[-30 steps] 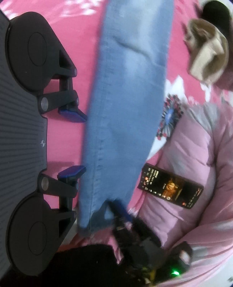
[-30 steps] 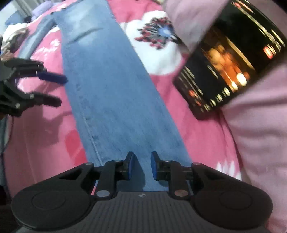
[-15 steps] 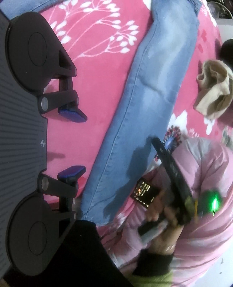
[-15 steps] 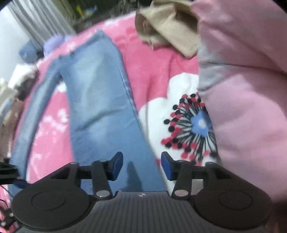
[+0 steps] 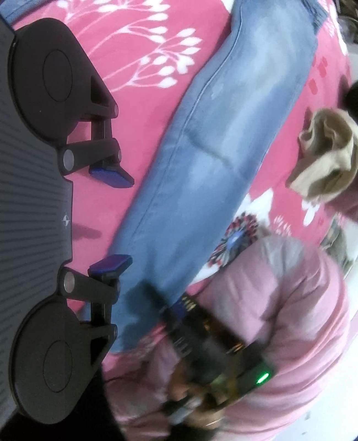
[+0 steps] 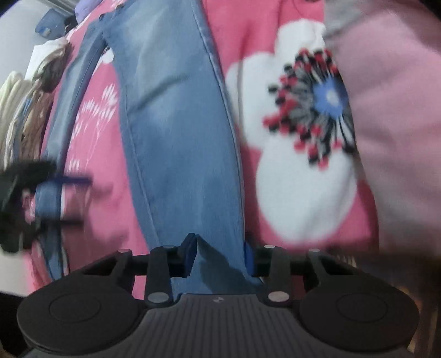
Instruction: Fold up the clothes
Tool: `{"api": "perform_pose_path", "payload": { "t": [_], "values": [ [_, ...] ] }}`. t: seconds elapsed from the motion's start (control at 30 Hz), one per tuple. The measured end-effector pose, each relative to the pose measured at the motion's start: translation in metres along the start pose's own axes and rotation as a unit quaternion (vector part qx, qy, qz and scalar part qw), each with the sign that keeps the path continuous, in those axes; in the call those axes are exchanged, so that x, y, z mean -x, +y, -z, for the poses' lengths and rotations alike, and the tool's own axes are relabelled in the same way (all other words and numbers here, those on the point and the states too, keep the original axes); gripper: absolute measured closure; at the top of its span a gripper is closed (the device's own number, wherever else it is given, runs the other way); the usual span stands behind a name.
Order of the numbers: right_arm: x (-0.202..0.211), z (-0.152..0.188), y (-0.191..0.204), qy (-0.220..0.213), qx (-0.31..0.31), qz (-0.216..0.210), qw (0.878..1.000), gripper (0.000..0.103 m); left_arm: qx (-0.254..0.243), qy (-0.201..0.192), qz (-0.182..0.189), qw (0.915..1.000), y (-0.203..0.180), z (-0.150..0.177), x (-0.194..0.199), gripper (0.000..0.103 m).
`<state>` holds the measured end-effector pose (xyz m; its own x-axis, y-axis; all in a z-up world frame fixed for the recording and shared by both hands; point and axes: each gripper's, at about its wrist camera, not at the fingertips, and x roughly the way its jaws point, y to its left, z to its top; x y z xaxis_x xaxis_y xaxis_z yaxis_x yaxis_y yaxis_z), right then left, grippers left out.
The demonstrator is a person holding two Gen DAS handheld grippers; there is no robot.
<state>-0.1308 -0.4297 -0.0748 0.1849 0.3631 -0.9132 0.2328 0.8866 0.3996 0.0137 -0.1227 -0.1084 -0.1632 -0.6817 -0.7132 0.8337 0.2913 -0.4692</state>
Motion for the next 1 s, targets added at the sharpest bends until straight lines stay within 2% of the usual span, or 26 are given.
{"api": "perform_pose_path", "payload": {
  "t": [0.13, 0.23, 0.3, 0.47, 0.57, 0.7, 0.73, 0.77, 0.8, 0.83, 0.9, 0.93, 1.0],
  "values": [
    [0.015, 0.027, -0.005, 0.006, -0.003, -0.023, 1.000, 0.078, 0.007, 0.000, 0.027, 0.9996, -0.002, -0.010, -0.009, 0.050],
    [0.029, 0.044, 0.000, 0.004, 0.021, -0.036, 0.999, 0.088, 0.019, 0.010, 0.061, 0.9979, -0.006, -0.014, -0.018, 0.050],
    [0.037, 0.052, 0.011, -0.002, 0.046, -0.052, 0.998, 0.095, 0.033, 0.022, 0.089, 0.9952, -0.009, -0.014, -0.025, 0.049],
    [0.032, 0.059, 0.070, -0.013, 0.162, -0.064, 0.985, 0.094, 0.079, 0.062, 0.154, 0.9830, -0.014, -0.008, -0.038, 0.049],
    [0.024, 0.063, 0.101, -0.017, 0.222, -0.064, 0.973, 0.094, 0.114, 0.084, 0.161, 0.9767, -0.012, -0.002, -0.045, 0.046],
    [0.019, 0.066, 0.119, -0.019, 0.244, -0.080, 0.966, 0.095, 0.158, 0.095, 0.144, 0.9723, -0.005, 0.005, -0.053, 0.047],
    [0.019, 0.067, 0.122, -0.021, 0.247, -0.082, 0.965, 0.095, 0.168, 0.096, 0.141, 0.9709, -0.003, 0.007, -0.055, 0.048],
    [0.019, 0.068, 0.126, -0.023, 0.251, -0.084, 0.964, 0.095, 0.178, 0.097, 0.140, 0.9692, -0.001, 0.009, -0.057, 0.055],
    [0.020, 0.068, 0.127, -0.024, 0.253, -0.088, 0.963, 0.094, 0.186, 0.097, 0.137, 0.9681, 0.001, 0.011, -0.058, 0.069],
    [0.023, 0.068, 0.127, -0.024, 0.254, -0.091, 0.963, 0.094, 0.188, 0.097, 0.136, 0.9678, 0.001, 0.012, -0.059, 0.074],
    [0.029, 0.067, 0.126, -0.018, 0.257, -0.098, 0.961, 0.086, 0.189, 0.099, 0.133, 0.9678, 0.002, 0.014, -0.060, 0.086],
    [0.033, 0.063, 0.127, -0.006, 0.262, -0.102, 0.960, 0.084, 0.187, 0.100, 0.131, 0.9686, 0.000, 0.015, -0.060, 0.091],
    [0.050, 0.048, 0.122, 0.008, 0.267, -0.120, 0.956, 0.083, 0.175, 0.098, 0.122, 0.9721, -0.004, 0.016, -0.058, 0.093]
  ]
}}
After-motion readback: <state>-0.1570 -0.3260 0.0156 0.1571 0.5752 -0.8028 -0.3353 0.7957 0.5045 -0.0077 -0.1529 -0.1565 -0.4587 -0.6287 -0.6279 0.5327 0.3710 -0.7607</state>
